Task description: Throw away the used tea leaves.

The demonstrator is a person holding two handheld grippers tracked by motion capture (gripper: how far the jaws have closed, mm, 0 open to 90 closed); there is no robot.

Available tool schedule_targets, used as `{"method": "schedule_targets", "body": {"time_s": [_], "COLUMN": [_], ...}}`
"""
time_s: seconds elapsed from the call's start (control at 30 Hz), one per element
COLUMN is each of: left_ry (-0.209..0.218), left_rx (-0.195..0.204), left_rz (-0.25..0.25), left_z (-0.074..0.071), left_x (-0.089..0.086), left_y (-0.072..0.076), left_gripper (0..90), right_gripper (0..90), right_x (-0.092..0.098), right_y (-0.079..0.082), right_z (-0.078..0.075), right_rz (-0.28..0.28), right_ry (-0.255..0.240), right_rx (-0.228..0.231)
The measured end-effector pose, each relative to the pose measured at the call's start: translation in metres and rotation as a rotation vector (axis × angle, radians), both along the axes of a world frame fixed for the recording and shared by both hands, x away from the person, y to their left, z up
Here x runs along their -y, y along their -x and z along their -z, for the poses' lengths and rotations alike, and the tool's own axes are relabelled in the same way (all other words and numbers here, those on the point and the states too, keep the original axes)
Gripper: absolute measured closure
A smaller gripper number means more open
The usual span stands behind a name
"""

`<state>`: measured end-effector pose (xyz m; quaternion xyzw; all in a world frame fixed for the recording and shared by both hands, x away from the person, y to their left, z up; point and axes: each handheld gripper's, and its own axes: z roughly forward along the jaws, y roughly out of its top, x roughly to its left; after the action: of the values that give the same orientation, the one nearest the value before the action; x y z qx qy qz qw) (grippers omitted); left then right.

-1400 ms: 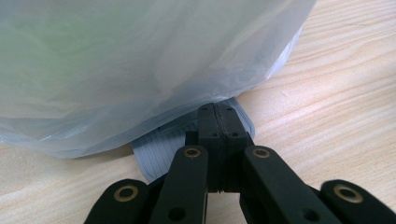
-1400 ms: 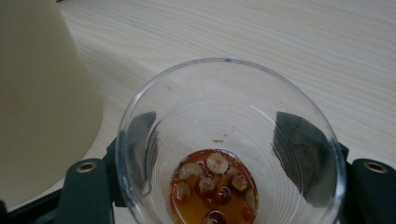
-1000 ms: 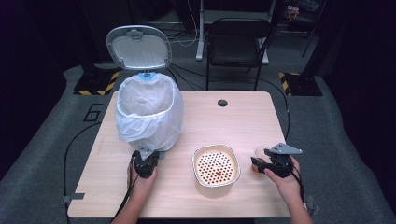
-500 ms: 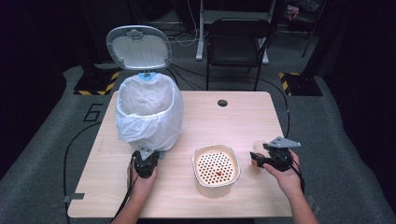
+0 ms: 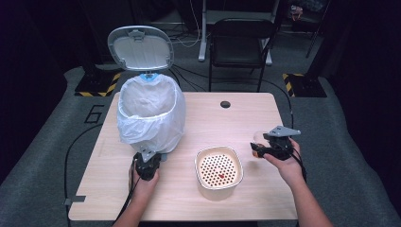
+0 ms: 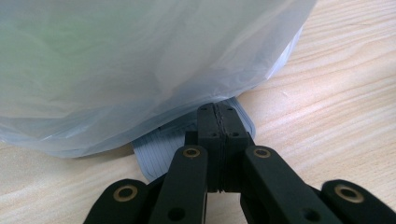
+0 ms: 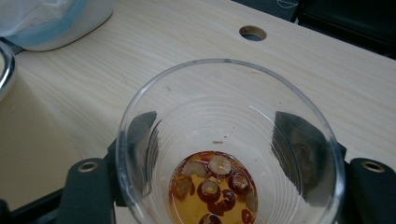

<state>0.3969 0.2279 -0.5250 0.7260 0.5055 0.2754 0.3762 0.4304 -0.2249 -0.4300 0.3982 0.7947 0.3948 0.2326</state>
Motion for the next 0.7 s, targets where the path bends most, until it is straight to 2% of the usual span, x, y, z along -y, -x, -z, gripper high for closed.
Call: {"method": "schedule_targets", "body": {"time_s": [0.07, 0.33, 0.6, 0.7], "left_ry": [0.009, 0.002, 0.007, 0.002], "left_rx": [0.011, 0.007, 0.011, 0.006], "left_rz": [-0.01, -0.005, -0.008, -0.003], "left_z": [0.001, 0.001, 0.001, 0.0], "left_x": [0.001, 0.0, 0.001, 0.0], "left_y": [0.0, 0.0, 0.0, 0.0], "left_gripper": [89.7, 89.7, 89.7, 89.7], "right_gripper": [31.7, 31.8, 31.8, 31.7], "right_x": [-0.003, -0.01, -0.024, -0.03], "right_y": [-0.006, -0.021, -0.04, -0.046], "right_z": [-0.005, -0.015, -0.022, -0.025], "right_rz": [-0.007, -0.021, -0.08, -0.119], "right_ry": [0.002, -0.004, 0.005, -0.006], "right_rx": [0.011, 0.019, 0.041, 0.073]}}
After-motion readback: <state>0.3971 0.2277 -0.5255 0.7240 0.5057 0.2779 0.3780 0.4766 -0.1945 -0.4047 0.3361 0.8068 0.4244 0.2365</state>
